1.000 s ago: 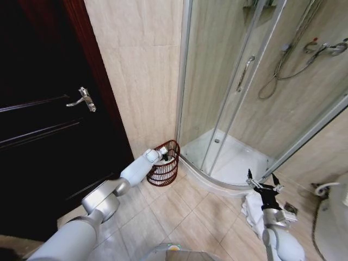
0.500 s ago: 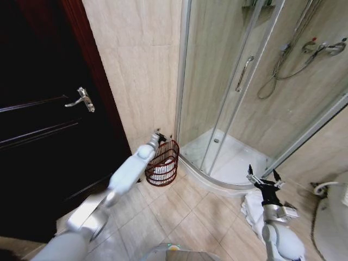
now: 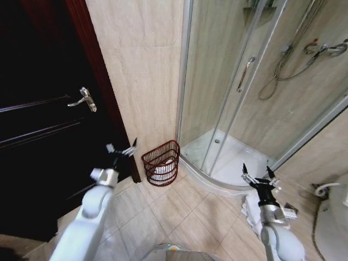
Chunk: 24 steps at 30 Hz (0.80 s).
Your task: Discard the used towel into the hamper.
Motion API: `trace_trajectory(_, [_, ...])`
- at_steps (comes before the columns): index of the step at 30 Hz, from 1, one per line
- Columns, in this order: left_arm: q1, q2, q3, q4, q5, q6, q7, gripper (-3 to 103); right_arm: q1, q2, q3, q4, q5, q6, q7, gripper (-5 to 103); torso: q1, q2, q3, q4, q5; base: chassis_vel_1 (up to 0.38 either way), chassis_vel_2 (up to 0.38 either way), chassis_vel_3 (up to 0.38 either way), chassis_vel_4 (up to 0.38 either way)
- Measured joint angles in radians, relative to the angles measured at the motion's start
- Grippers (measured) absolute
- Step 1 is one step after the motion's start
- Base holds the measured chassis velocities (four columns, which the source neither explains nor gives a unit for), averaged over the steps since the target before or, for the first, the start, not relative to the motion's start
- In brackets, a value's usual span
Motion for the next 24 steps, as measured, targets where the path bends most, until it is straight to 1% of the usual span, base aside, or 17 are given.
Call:
trace_trajectory(1, [0.018, -0.032, -0.011, 0.028, 0.018, -0.031, -0.016, 100, -0.014, 0.002, -0.003, 0.02, 0.003, 0.004, -0.005, 100, 0.0, 0.0, 0.0, 0.0, -0.0001, 0.0, 0.0, 0.0, 0.0])
trace_trajectory(2, [0.018, -0.032, -0.011, 0.028, 0.018, -0.031, -0.016, 100, -0.014, 0.002, -0.003, 0.02, 0.003, 0.004, -0.005, 100, 0.0, 0.0, 0.0, 0.0, -0.0001, 0.0, 0.0, 0.0, 0.0])
trace_trajectory(4, [0.025, -0.075, -0.026, 0.047, 0.026, -0.066, -0.042, 100, -0.035, 0.005, -0.006, 0.051, 0.014, 0.006, -0.012, 100, 0.0, 0.0, 0.0, 0.0001, 0.0001, 0.0, 0.0, 0.0, 0.0])
trace_trajectory(7, [0.022, -0.107, -0.039, 0.031, 0.025, -0.071, -0.056, 100, -0.06, 0.005, -0.016, 0.099, 0.044, -0.007, -0.034, 100, 0.0, 0.0, 0.0, -0.0002, 0.0, 0.0, 0.0, 0.0, 0.0])
trace_trajectory(8, [0.022, -0.107, -0.039, 0.031, 0.025, -0.071, -0.056, 100, -0.06, 0.005, -0.016, 0.099, 0.044, -0.007, -0.034, 100, 0.0, 0.0, 0.0, -0.0002, 0.0, 0.0, 0.0, 0.0, 0.0])
trace_trajectory(9, [0.019, -0.111, -0.041, 0.015, 0.023, -0.059, -0.056, 100, -0.063, 0.005, -0.025, 0.113, 0.052, -0.018, -0.042, 100, 0.0, 0.0, 0.0, -0.0002, 0.0001, 0.0, 0.0, 0.0, 0.0])
trace_trajectory(10, [0.014, -0.11, -0.044, -0.006, 0.015, -0.033, -0.049, 100, -0.064, 0.004, -0.041, 0.125, 0.06, -0.032, -0.054, 100, 0.0, 0.0, 0.0, -0.0001, 0.0002, 0.0, 0.0, 0.0, 0.0])
trace_trajectory(11, [0.014, -0.11, -0.044, -0.006, 0.015, -0.033, -0.049, 100, -0.064, 0.004, -0.041, 0.125, 0.06, -0.032, -0.054, 100, 0.0, 0.0, 0.0, -0.0001, 0.0002, 0.0, 0.0, 0.0, 0.0])
trace_trajectory(13, [0.004, -0.097, -0.047, -0.019, 0.006, -0.01, -0.03, 100, -0.06, -0.006, -0.09, 0.146, 0.069, -0.055, -0.061, 100, 0.0, 0.0, 0.0, -0.0001, 0.0003, 0.0, 0.0, 0.0, 0.0])
trace_trajectory(14, [-0.001, -0.087, -0.045, -0.019, 0.006, -0.005, -0.023, 100, -0.06, -0.024, -0.136, 0.155, 0.074, -0.063, -0.054, 100, 0.0, 0.0, 0.0, 0.0001, 0.0003, 0.0, 0.0, 0.0, 0.0])
trace_trajectory(16, [-0.004, -0.075, -0.039, -0.019, 0.008, -0.002, -0.015, 100, -0.068, -0.048, -0.191, 0.17, 0.081, -0.079, -0.033, 100, 0.0, 0.0, 0.0, 0.0002, 0.0003, 0.0, 0.0, 0.0, 0.0])
trace_trajectory(17, [-0.004, -0.075, -0.039, -0.019, 0.008, -0.002, -0.015, 100, -0.068, -0.048, -0.191, 0.17, 0.081, -0.079, -0.033, 100, 0.0, 0.0, 0.0, 0.0002, 0.0003, 0.0, 0.0, 0.0, 0.0])
trace_trajectory(18, [-0.002, -0.07, -0.033, -0.019, 0.01, -0.001, -0.011, 100, -0.085, -0.069, -0.234, 0.187, 0.089, -0.092, -0.01, 100, 0.0, 0.0, 0.0, 0.0003, 0.0, 0.0, 0.0, 0.0, 0.0])
trace_trajectory(20, [0.009, -0.061, -0.015, -0.02, 0.011, -0.002, -0.01, 100, -0.123, -0.095, -0.276, 0.204, 0.092, -0.093, 0.029, 100, 0.0, 0.0, 0.0, 0.0002, 0.0002, 0.0, 0.0, 0.0, 0.0])
trace_trajectory(21, [0.009, -0.061, -0.015, -0.02, 0.011, -0.002, -0.01, 100, -0.123, -0.095, -0.276, 0.204, 0.092, -0.093, 0.029, 100, 0.0, 0.0, 0.0, 0.0002, 0.0002, 0.0, 0.0, 0.0, 0.0])
trace_trajectory(23, [0.021, -0.043, 0.012, -0.025, 0.007, -0.003, -0.012, 100, -0.166, -0.132, -0.286, 0.209, 0.09, -0.083, 0.05, 100, 0.0, 0.0, 0.0, 0.0, 0.0001, 0.0, 0.0, 0.0, 0.0])
trace_trajectory(24, [0.021, -0.043, 0.012, -0.025, 0.007, -0.003, -0.012, 100, -0.166, -0.132, -0.286, 0.209, 0.09, -0.083, 0.05, 100, 0.0, 0.0, 0.0, 0.0, 0.0001, 0.0, 0.0, 0.0, 0.0])
